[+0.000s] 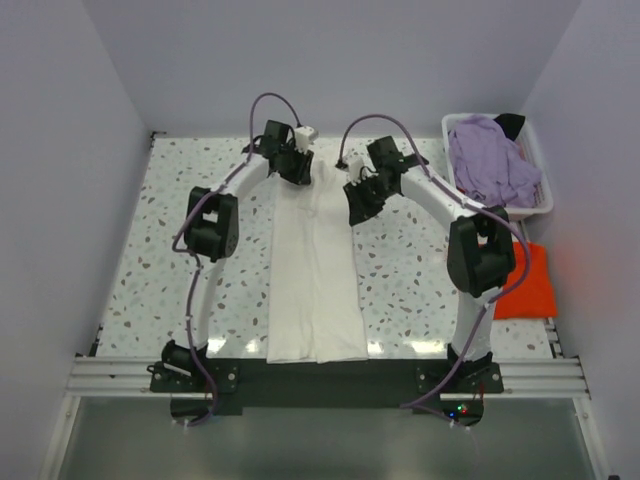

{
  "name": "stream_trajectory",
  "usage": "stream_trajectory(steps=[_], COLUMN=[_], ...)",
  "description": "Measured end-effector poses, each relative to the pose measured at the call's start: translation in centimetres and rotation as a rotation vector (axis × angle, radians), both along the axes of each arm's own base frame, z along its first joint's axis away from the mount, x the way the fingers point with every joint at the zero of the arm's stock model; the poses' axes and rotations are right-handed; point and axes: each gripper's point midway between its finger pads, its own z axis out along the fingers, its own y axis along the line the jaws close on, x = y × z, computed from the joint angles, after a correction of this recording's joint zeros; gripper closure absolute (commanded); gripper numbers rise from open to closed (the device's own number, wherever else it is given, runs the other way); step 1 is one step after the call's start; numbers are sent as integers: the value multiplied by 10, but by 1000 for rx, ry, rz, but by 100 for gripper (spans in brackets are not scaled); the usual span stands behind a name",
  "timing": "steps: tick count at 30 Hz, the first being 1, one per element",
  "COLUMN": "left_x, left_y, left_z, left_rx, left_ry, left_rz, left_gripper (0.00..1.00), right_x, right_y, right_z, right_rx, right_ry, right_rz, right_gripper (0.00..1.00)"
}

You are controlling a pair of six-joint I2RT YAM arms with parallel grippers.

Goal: Fold and stack the t-shirts
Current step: Fold the tshirt

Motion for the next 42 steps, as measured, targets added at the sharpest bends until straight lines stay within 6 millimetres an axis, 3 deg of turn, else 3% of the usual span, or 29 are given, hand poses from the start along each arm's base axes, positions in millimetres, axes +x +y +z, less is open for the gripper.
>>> stream_trajectory(steps=[3,6,11,13,15,20,28,31,42], left_x=[9,8,-24,-41,-57,-82,-79,-65,-27], left_y=[6,20,50,55,55,55,59,64,66], left_z=[10,32,89,99,93,45,-7,-7,-4], left_rx=[-18,-35,-64,-73,-77,-58,-54,-80,-134], left_ry=[-33,-57,-98,-106,-84,33,135,135,96], left_rz=[11,27,44,36,25,15,43,65,76], left_gripper=[58,58,63,66,67,67,73,73,70], right_x=[38,63,87,91,92,102,119,125,177], right_y=[8,18,32,35,37,36,25,25,28], right_z=[5,0,-23,-34,-45,-70,-72,-73,-71], right_rx=[-5,0,4,1,-4,-40,-67,-65,-14], right_ry=[-70,-96,-86,-75,-61,-59,-97,-100,-169], right_rz=[-38,-66,-115,-130,-144,-194,-272,-284,-335], right_gripper=[84,83,84,84,85,87,89,90,87])
